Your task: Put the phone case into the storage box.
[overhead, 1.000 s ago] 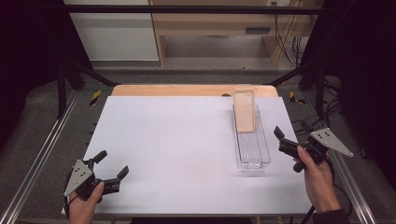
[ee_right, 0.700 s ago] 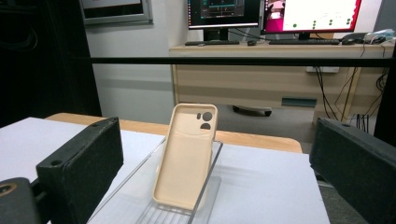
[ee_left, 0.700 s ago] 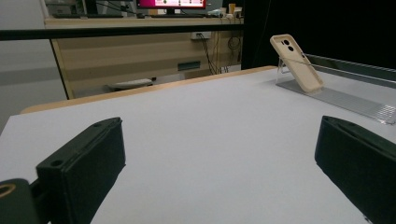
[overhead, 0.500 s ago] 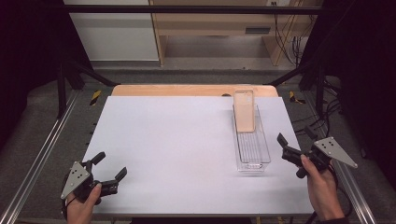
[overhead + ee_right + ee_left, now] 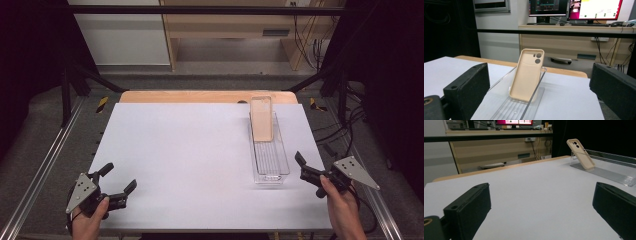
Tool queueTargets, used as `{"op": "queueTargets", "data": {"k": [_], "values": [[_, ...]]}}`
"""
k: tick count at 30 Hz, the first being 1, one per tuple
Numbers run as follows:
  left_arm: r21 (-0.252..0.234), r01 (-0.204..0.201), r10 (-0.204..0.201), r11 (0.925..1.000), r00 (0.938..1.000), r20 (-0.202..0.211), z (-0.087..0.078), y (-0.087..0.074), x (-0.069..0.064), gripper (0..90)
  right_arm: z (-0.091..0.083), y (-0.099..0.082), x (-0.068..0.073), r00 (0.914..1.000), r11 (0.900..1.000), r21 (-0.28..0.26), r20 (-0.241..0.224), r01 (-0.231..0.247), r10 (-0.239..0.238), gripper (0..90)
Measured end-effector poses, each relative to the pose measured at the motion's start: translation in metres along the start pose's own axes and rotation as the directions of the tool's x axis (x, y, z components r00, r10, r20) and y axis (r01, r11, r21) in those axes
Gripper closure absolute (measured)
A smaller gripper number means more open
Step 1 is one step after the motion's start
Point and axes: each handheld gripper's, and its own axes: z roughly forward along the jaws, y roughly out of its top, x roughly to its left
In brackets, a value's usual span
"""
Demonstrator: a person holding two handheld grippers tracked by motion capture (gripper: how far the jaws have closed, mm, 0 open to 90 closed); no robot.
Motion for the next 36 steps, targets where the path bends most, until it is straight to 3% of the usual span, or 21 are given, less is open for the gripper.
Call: {"op": "queueTargets", "data": {"k": [17, 36], "values": [[0.002, -0.008, 0.008, 1.0, 0.9999, 0.01, 0.002, 0.0, -0.002, 1.4, -0.002, -0.024, 0.015, 0.9985, 1.0, 0.009, -0.055, 0.005, -0.004, 3.5], [0.007, -0.018, 0.018, 0.9998, 0.9997, 0.019, 0.003, -0.001, -0.004, 1.3, 0.004, -0.041, 0.047, 0.9878, 0.9999, 0.011, -0.155, 0.013, -0.011, 3.3]]}}
